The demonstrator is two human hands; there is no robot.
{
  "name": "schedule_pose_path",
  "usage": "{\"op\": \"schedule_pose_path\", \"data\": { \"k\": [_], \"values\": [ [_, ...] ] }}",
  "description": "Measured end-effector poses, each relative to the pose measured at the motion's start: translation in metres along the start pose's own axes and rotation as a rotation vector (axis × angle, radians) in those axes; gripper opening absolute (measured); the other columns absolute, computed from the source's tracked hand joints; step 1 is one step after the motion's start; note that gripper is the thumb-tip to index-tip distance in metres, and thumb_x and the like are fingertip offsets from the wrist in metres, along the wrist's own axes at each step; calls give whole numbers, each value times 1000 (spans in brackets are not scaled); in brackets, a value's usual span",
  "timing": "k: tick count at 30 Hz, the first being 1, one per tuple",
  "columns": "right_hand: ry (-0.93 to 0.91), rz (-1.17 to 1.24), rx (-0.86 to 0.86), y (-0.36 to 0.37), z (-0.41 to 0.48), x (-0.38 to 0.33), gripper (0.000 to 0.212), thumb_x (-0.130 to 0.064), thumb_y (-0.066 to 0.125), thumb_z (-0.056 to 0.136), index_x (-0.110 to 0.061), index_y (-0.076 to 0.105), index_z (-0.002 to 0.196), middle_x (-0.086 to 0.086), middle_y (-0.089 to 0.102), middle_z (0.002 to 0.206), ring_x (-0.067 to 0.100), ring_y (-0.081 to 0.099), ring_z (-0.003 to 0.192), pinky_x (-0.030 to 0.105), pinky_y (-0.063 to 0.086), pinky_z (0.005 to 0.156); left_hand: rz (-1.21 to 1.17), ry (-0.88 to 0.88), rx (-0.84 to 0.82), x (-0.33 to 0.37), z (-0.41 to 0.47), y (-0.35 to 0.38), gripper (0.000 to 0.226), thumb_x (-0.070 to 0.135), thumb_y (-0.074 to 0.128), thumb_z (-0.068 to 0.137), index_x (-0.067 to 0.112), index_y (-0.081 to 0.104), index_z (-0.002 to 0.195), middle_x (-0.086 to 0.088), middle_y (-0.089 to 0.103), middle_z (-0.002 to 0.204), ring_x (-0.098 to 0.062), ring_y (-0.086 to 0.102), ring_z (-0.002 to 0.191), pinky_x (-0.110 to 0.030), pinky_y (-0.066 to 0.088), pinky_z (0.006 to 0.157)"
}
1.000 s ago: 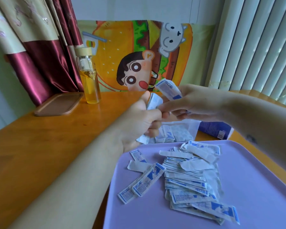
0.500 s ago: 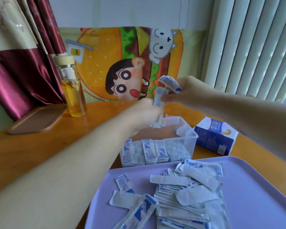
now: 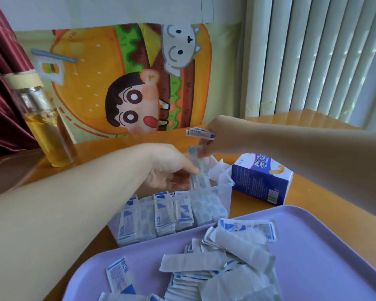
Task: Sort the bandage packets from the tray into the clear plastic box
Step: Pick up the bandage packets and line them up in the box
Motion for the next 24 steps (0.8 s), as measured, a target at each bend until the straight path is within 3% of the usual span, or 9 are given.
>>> {"op": "schedule_pose_path", "data": {
  "k": [4,7,10,17,21,24],
  "values": [
    [-56,59,0,1,-3,10,30,-32,66,82,-7,69,97,5,56,72,15,47,55,25,34,49,134,-57,11,-4,9,6,7,7,64,86,10,62,80,-3,58,71,-11,52,61,-20,43,59],
    [-89,86,-39,4,-8,12,29,-31,64,84,-7,69,98,7,57,75,16,48,57,25,36,49,152,-116,-55,-1,10,17,2,4,63,86,6,63,87,-7,63,73,-16,56,71,-24,49,63],
    [-106,85,-9,5,-9,11,29,-31,62,85,-5,68,97,4,51,68,14,43,54,24,32,48,214,-163,-66,1,15,26,6,3,61,87,3,60,82,-7,63,62,-16,58,62,-21,51,49],
    [-157,91,-5,6,-15,10,30,-34,63,85,-7,68,97,3,52,71,14,44,56,22,32,48,315,-237,-22,-3,24,36,6,10,63,89,5,64,85,-7,64,85,-10,60,74,-15,51,51],
    [-170,104,-10,8,-18,9,27,-33,63,85,-11,69,99,1,55,74,11,45,57,20,34,48,348,-215,-11,0,24,36,5,9,64,88,4,64,90,-8,68,84,-9,64,66,-15,51,49],
    [-170,106,-4,8,-18,10,25,-32,62,86,-10,68,97,-1,52,68,10,44,55,18,32,45,411,-189,1,4,24,34,8,7,64,87,3,64,94,-10,68,88,-12,64,73,-16,52,53]
  ]
}}
Point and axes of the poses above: each hand's wrist, its own z-axis towards the middle knuckle, its own y-axis out of the palm, x = y × z, the point moved 4 cm from there along z, towards the middle knuckle
